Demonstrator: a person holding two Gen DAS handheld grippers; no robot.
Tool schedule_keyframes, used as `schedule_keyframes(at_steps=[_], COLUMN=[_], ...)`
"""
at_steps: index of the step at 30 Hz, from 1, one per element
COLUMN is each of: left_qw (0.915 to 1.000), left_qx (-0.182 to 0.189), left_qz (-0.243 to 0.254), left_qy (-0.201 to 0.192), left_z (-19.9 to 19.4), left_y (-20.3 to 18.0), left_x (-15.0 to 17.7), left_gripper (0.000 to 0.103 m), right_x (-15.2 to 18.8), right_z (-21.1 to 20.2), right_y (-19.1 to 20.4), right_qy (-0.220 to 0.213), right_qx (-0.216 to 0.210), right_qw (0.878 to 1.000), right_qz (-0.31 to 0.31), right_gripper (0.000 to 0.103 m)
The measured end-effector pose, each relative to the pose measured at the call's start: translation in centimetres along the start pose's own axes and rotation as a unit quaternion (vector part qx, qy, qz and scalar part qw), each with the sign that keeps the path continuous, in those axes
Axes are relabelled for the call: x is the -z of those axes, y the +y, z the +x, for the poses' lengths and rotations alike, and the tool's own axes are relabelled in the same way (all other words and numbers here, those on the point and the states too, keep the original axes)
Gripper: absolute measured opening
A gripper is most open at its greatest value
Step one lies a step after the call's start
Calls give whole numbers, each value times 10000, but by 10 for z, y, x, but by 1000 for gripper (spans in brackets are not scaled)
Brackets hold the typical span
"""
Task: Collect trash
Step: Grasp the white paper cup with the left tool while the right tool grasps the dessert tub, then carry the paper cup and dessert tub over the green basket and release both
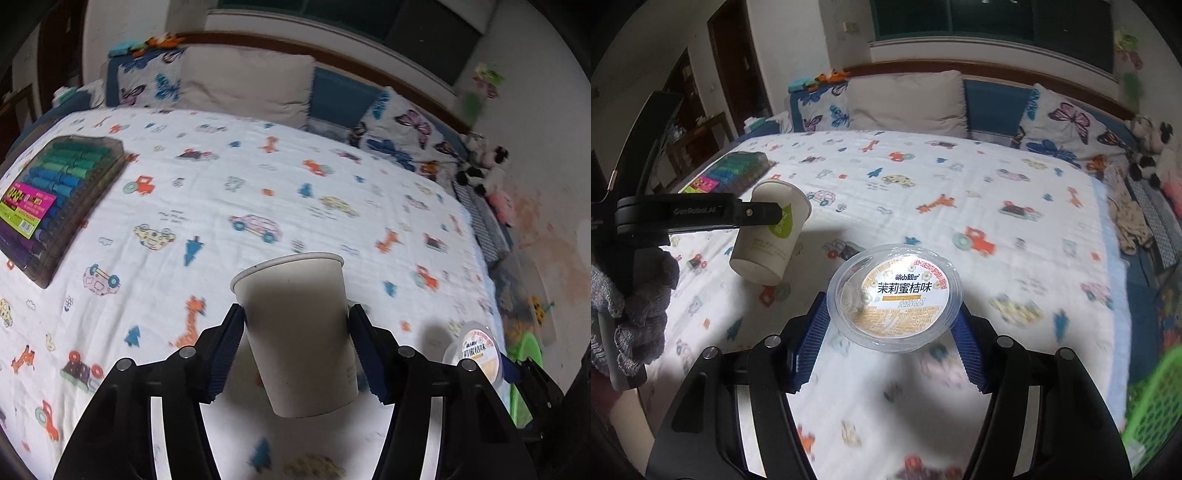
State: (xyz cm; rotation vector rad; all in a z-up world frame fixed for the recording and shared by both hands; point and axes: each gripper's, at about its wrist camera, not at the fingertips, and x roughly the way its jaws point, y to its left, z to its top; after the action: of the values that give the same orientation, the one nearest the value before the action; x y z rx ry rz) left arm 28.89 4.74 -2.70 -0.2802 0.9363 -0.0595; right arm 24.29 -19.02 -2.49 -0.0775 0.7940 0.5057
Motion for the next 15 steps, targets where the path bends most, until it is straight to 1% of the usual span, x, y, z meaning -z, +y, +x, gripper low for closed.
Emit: schedule_keyframes(at_steps=[8, 15], left_qw=[9982, 9946], left_qx=[418, 790], left_qz=[415, 673], left_qy=[-106, -29], left_z=[-30, -42], left_y=[-42, -81], left_x=[25, 47], left_gripper=[57, 57], right_x=[27, 50], right_z=[-52, -90], right_y=[-18, -32], right_qy=[-175, -305], right_qx=[224, 499], right_qw=[9992, 9971], right_qz=[281, 493], right_gripper=[65, 65])
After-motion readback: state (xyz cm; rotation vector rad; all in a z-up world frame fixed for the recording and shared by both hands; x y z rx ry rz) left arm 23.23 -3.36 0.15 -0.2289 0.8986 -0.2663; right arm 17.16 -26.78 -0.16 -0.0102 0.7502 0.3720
